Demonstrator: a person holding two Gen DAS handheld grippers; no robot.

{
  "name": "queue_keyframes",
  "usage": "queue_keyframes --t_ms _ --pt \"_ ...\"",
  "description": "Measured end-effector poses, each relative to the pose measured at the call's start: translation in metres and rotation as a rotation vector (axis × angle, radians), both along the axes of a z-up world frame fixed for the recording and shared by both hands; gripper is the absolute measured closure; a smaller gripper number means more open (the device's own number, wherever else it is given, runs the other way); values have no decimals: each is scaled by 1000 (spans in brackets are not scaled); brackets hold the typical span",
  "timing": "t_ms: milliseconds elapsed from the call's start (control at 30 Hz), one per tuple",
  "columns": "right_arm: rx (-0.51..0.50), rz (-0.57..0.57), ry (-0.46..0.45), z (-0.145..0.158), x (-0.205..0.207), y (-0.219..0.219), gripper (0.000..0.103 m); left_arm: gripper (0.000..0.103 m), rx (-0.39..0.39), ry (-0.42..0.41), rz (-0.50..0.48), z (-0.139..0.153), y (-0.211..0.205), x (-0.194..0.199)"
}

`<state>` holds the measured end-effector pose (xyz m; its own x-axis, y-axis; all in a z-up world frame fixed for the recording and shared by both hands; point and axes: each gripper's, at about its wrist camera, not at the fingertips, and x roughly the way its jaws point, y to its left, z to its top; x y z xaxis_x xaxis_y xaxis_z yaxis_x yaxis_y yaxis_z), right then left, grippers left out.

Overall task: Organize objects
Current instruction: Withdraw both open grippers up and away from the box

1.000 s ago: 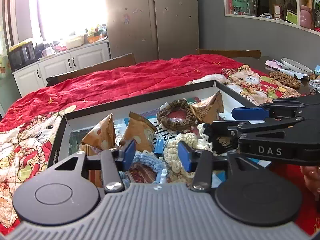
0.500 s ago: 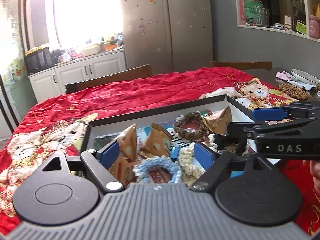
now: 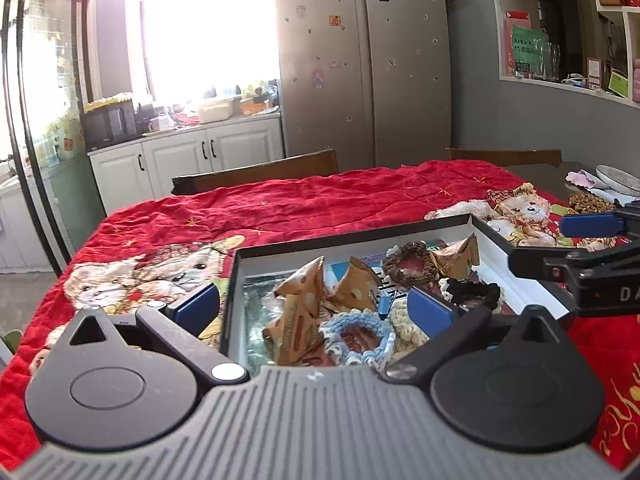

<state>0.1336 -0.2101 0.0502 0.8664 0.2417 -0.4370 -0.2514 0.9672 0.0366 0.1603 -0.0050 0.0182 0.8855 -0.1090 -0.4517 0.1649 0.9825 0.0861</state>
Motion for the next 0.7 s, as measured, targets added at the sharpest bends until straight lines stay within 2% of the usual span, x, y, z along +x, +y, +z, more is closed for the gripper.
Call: queue_keyframes --t_ms 400,700 --pt "-21 -20 16 14 -54 -6 13 0 -8 16 3 5 13 -45" --pt "-48 -4 54 4 -89 -4 10 0 12 43 -1 -1 19 -77"
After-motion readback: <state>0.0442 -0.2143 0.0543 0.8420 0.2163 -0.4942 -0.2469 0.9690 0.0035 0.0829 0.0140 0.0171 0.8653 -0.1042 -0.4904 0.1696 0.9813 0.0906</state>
